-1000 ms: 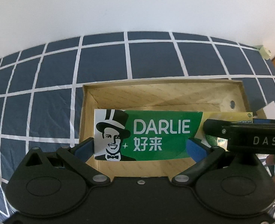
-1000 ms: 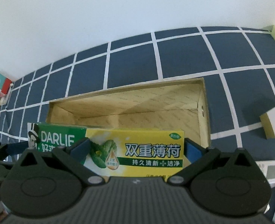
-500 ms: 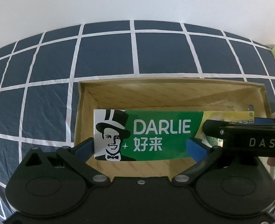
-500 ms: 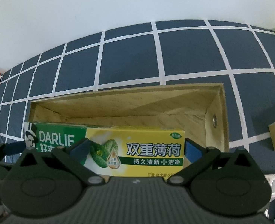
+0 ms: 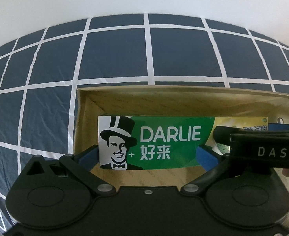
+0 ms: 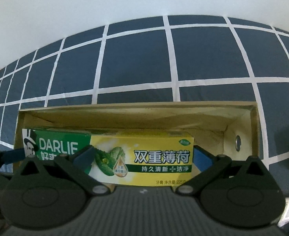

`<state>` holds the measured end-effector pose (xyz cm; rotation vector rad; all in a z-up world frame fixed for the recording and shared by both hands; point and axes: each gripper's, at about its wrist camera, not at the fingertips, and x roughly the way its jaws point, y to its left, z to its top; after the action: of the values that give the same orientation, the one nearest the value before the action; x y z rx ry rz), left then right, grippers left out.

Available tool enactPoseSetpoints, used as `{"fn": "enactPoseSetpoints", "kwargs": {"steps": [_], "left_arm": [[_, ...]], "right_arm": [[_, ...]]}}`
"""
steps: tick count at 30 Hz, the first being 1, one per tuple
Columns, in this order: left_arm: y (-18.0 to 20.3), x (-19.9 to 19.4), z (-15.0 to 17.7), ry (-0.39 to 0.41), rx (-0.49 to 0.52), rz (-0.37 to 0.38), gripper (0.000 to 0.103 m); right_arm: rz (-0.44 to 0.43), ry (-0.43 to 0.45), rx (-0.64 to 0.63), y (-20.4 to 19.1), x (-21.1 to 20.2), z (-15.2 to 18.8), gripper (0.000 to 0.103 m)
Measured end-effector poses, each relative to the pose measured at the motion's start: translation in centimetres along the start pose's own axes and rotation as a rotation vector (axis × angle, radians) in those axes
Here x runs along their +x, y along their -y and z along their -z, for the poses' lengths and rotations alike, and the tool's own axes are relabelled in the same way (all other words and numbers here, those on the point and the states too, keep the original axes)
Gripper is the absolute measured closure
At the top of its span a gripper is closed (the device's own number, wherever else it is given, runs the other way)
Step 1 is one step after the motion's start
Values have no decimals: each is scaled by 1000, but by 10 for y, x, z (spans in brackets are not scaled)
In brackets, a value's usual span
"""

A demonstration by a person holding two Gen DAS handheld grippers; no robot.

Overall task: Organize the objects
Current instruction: 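Carry the toothpaste box with the left gripper over the cardboard box, then lower the toothpaste box into the cardboard box and open the left gripper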

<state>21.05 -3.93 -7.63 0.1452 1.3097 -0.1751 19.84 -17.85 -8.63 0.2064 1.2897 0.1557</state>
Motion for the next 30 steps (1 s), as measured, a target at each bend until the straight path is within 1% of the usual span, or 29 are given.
{"fn": "enactPoseSetpoints", "kwargs": {"steps": [17,30], "left_arm": [[4,22,-18,-47,-3,-12,0],[10,28,-23,-40,9,-26,0]], "right_arm": [[12,-32,27,9,24,-13,0],[42,-42,27,11,30,-19,0]]}}
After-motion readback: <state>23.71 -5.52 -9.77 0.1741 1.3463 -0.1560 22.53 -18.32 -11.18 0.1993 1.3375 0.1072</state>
